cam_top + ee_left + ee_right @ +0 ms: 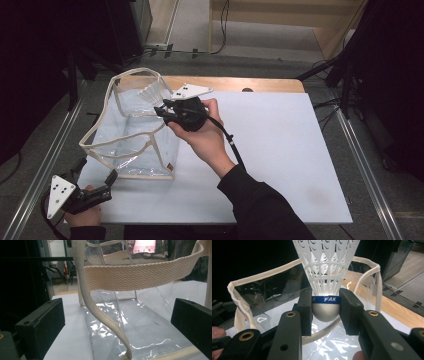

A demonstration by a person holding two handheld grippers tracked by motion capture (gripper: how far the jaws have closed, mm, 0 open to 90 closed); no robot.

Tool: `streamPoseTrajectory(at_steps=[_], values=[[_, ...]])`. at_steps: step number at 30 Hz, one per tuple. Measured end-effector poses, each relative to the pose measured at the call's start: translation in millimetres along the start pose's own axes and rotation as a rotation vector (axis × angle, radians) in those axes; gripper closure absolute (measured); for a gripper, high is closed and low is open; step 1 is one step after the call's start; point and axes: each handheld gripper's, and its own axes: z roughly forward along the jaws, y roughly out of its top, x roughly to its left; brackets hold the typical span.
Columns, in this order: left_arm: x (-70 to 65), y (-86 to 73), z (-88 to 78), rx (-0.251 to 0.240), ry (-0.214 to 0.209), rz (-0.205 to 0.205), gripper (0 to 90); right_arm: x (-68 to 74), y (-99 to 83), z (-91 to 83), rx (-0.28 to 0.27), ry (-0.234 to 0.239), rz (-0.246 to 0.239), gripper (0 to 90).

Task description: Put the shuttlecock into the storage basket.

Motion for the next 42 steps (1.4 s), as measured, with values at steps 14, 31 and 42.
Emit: streamPoseTrajectory(at_steps=[14,31,42], values=[[0.0,0.0,-0.2,0.0,0.0,0.0,0.0,8.2,-0.3,7.6,0.011,0.03,-0.005,63.3],[0.1,0.0,-0.3,0.0,0.0,-0.002,0.0,10.6,2.1,3.2,-0.004,0.088,0.019,39.9],[-0.3,0.0,-0.1,0.001,-0.001,0.0,0.0,5.6,-0.4,-10.4,-0.006,0.036,-0.002,16.5]])
